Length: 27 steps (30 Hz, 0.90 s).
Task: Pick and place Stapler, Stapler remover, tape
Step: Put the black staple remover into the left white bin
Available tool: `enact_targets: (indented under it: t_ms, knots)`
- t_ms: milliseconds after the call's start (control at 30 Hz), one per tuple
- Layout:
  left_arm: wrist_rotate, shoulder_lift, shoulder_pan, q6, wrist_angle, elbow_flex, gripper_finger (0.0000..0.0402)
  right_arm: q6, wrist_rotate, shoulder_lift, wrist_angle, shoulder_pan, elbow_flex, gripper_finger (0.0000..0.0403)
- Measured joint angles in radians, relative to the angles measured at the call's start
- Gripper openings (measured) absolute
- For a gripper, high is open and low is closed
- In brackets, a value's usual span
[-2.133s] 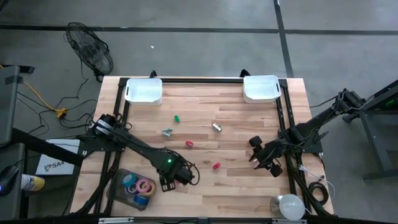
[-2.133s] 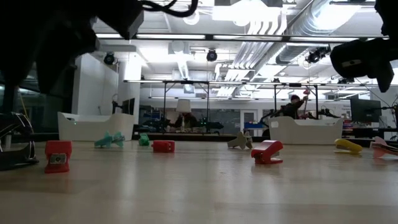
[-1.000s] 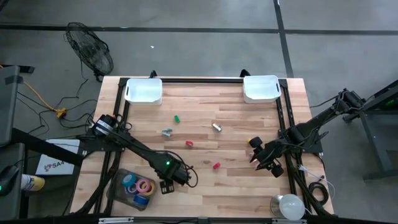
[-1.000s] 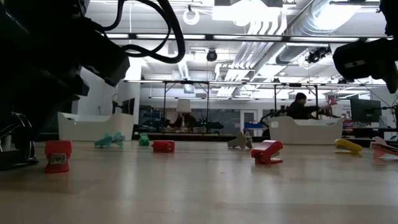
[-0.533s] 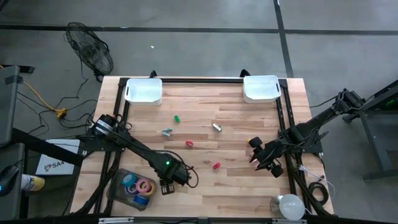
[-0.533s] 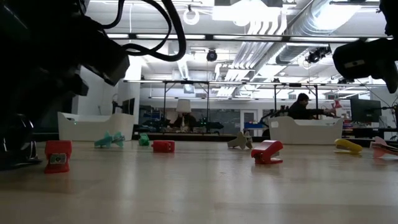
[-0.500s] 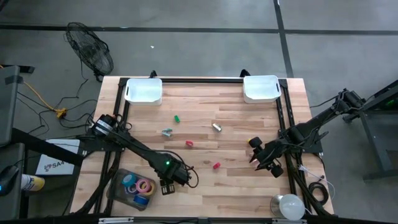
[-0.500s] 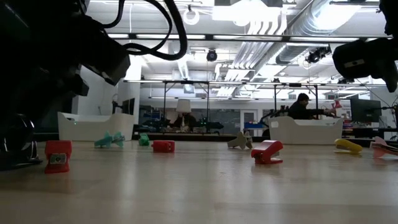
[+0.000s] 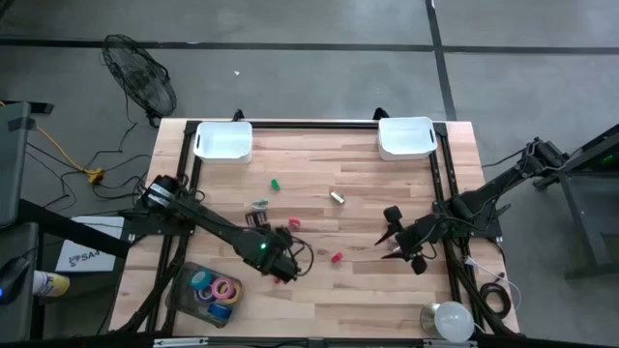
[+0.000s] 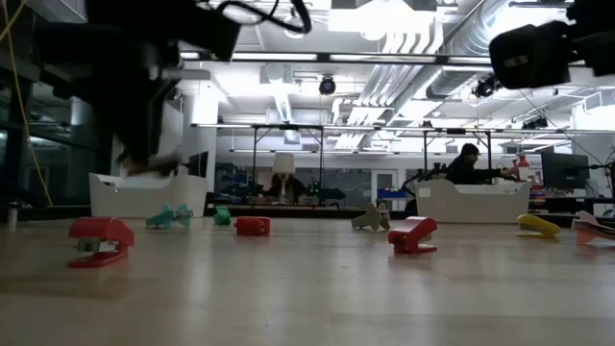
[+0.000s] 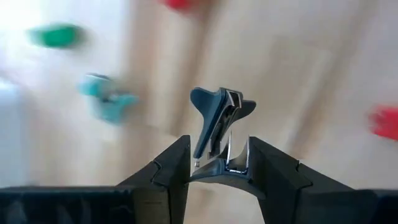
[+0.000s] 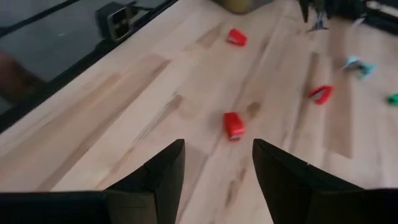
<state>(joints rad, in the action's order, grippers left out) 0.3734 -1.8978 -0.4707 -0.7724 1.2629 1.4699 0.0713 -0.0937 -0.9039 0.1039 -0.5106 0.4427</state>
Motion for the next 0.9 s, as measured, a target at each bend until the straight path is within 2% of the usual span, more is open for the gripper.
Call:
enact_targets:
  t_ms: [167, 233, 367, 567, 733, 900]
  knots:
    - [0.199, 0.001, 0.066, -0.032, 0.246, 0.078, 0.0137, 0.009, -0.084, 0.0, -0.029, 0.0, 0.0, 0.0181]
    - [0.242, 0.0, 0.117, -0.043, 0.308, 0.085, 0.0137, 0.009, -0.116, 0.0, -0.028, 0.0, 0.0, 0.0181]
    - [0.302, 0.028, 0.261, 0.074, 0.309, 0.064, 0.0137, 0.009, -0.199, 0.0, -0.028, 0.0, 0.0, 0.0181]
    - [0.396, 0.054, 0.544, 0.264, 0.293, 0.057, 0.0137, 0.015, -0.297, 0.0, -0.029, 0.018, 0.0, 0.0181]
    - [0.374, 0.07, 0.792, 0.399, 0.285, 0.058, 0.0137, 0.018, -0.3, 0.0, -0.026, 0.078, 0.0, 0.0181]
    - [0.262, 0.07, 1.002, 0.53, 0.255, 0.057, 0.0137, 0.044, -0.29, 0.0, -0.021, 0.139, 0.0, 0.0181]
